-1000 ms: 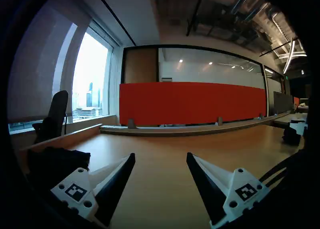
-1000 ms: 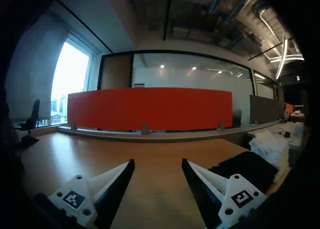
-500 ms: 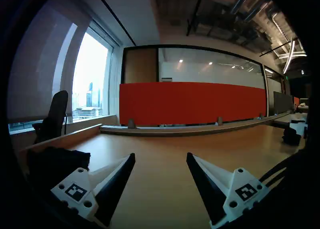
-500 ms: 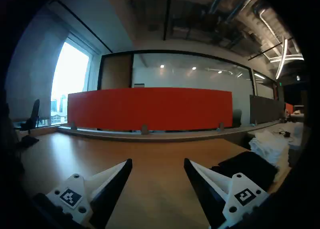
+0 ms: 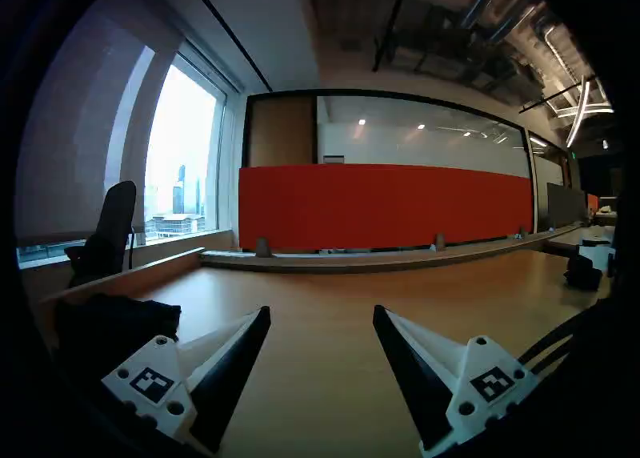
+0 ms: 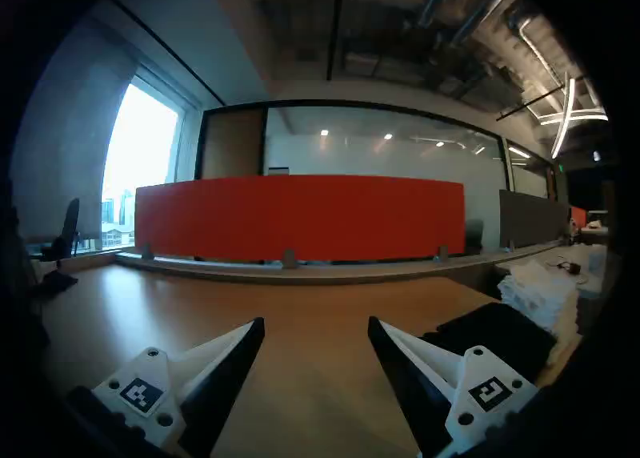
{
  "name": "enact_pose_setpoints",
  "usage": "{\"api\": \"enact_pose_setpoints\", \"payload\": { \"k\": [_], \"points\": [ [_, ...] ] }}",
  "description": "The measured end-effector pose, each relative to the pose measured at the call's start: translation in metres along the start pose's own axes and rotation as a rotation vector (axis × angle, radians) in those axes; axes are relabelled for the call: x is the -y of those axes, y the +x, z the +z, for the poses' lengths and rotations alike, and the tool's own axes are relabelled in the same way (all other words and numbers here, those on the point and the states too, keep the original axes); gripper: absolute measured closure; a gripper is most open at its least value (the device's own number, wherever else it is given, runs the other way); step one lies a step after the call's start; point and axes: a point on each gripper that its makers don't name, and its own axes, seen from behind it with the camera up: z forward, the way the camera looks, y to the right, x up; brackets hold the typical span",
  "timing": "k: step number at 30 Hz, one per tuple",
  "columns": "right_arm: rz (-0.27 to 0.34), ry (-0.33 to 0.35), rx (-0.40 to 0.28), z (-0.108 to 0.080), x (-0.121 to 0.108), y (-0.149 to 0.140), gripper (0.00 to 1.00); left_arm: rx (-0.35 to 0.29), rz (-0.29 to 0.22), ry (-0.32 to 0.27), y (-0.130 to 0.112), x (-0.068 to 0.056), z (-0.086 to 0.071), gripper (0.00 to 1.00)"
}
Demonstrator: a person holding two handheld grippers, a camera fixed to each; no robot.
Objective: Fold towel
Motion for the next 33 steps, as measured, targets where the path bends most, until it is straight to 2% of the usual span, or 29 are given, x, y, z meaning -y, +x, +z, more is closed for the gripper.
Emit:
{"api": "enact_pose_setpoints", "payload": {
  "k": [33],
  "points": [
    [0.0, 0.0, 0.0, -0.0003, -0.0005, 0.0004, 0.0, 0.003, -0.005, 0.0, 0.0046, 0.0014, -0.0024, 0.05]
  ]
}}
